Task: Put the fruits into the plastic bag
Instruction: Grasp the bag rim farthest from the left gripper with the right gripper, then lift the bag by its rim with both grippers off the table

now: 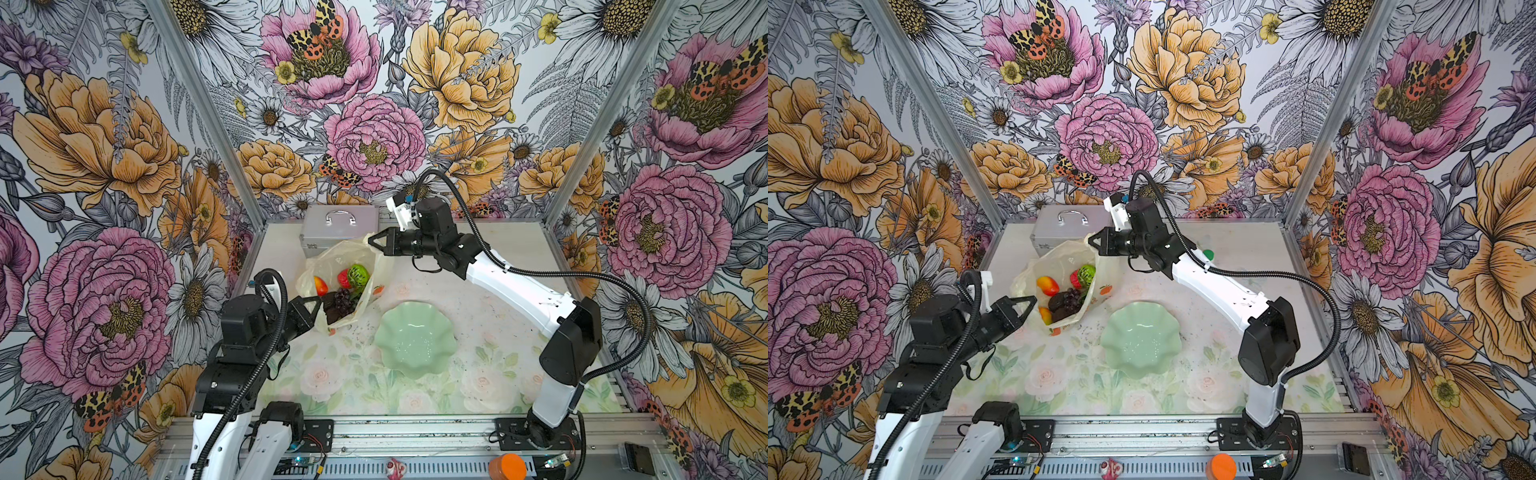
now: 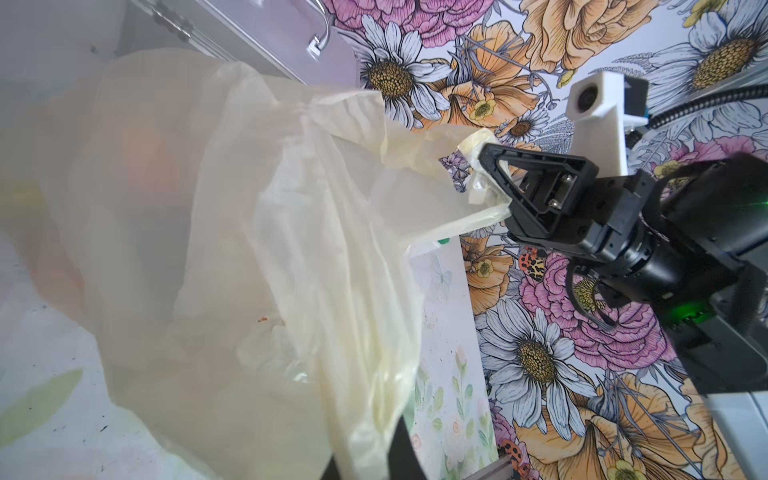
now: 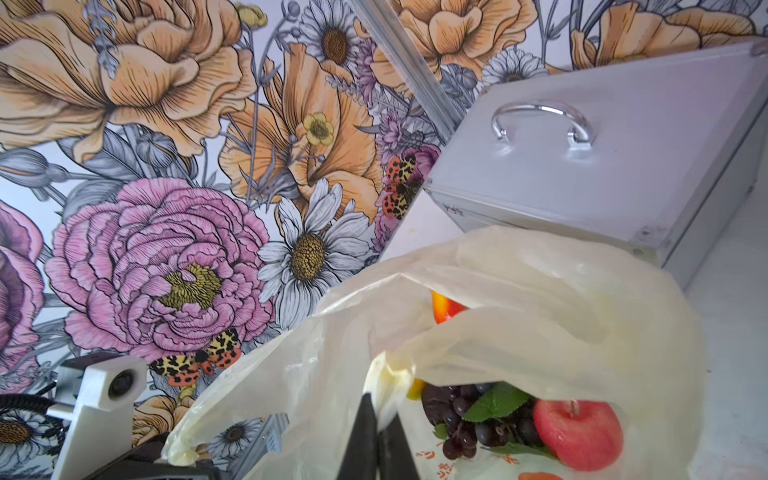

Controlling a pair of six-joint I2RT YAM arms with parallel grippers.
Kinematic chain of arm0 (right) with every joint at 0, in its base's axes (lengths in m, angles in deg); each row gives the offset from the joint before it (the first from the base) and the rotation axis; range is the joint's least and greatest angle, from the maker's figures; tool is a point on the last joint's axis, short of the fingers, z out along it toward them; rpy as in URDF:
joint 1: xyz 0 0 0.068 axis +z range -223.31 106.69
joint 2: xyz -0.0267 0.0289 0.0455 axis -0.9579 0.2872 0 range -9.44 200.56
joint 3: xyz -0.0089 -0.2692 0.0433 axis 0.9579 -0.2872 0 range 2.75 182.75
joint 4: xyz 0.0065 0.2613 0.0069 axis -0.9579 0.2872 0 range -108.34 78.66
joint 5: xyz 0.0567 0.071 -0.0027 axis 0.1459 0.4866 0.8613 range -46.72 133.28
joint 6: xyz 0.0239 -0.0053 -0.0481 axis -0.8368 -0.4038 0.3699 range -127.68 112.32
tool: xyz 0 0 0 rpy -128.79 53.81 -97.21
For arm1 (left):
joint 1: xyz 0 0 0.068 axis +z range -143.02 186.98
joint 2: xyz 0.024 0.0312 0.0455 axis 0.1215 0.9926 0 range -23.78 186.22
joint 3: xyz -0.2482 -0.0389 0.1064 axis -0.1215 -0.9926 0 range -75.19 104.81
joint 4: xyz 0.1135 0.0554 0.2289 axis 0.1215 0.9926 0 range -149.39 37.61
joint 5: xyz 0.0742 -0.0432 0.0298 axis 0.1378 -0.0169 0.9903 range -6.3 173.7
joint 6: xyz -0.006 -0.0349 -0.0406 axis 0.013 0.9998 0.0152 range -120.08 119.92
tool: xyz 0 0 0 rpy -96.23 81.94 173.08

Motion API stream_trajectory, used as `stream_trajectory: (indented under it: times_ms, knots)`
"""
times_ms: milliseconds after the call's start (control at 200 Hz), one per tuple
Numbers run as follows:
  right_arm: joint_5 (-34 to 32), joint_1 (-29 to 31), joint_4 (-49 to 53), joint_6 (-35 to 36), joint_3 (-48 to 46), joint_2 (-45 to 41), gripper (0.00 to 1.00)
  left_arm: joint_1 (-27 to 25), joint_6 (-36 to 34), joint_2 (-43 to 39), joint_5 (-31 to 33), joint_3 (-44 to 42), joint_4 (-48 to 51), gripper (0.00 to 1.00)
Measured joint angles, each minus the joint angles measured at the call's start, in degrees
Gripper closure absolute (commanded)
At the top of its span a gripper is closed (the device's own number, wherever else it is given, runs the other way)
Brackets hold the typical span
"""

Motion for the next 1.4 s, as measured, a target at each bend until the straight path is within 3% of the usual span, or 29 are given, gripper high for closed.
stream_trajectory:
  times_ms: [350,520,675,966,1196,1401]
  knots:
    - [0.2,-0.1,-6.3,-5.0,11.6,1.3,1.00,-1.7,-5.6,19.3,12.3,32.9,15.7,1.00]
    - [1.3,-0.1,-7.2,-7.2,21.9,6.2,1.00,-3.1,-8.3,31.2,17.0,52.6,22.1,1.00]
    - [2.1,-0.1,-7.0,-9.4,33.7,12.0,1.00,-3.3,-9.0,38.2,18.7,63.2,25.6,1.00]
    - [0.9,-1.6,-6.2,-12.9,56.2,20.3,1.00,-0.6,-8.3,47.0,16.0,78.6,28.3,1.00]
    - [-2.7,-4.3,-6.7,-11.3,58.1,18.6,1.00,1.2,-5.3,54.4,9.3,91.0,28.4,1.00]
    - [-4.0,-7.4,-6.5,-9.6,56.4,16.7,1.00,1.3,-1.2,58.7,3.6,93.5,25.4,1.00]
